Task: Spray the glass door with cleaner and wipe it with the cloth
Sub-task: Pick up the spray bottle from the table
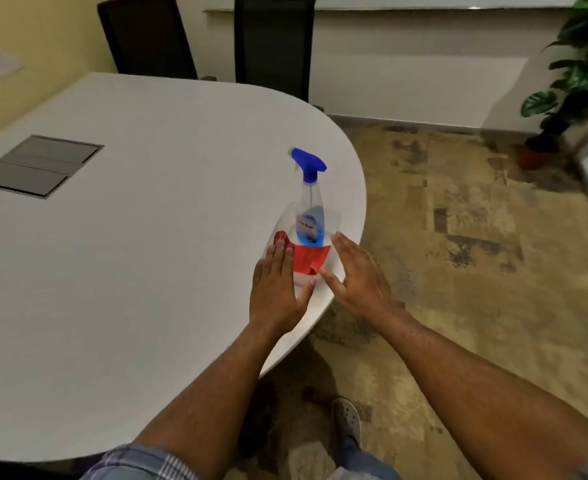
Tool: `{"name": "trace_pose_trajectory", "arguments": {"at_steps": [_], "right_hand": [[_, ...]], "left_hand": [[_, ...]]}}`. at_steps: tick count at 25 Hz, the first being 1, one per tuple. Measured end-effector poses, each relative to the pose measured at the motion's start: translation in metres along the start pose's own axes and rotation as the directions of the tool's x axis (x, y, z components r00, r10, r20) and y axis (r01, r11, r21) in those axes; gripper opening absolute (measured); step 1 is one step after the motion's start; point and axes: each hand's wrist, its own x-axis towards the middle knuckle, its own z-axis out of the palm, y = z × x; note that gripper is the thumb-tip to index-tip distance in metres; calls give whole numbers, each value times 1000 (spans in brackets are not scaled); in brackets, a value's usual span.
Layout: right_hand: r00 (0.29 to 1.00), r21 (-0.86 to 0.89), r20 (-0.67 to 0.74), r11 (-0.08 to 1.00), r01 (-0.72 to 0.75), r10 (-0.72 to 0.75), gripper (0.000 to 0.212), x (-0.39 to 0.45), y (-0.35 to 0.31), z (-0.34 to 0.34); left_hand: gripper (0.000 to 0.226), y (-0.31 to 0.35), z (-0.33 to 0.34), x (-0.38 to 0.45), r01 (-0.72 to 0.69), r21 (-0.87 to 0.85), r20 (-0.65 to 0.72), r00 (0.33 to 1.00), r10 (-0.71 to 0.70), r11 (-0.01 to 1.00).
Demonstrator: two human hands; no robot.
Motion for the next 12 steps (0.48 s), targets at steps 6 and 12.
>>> {"name": "trace_pose_trajectory", "arguments": {"at_steps": [6,12], "right_hand": [[998,298,20,952,-69,66,79,102,22,5],[977,483,163,853,-199,136,81,188,44,22]], "left_hand": [[119,-9,34,69,210,81,150,964,-220,974],[130,-17,68,105,347,59,243,904,-351,936]]}}
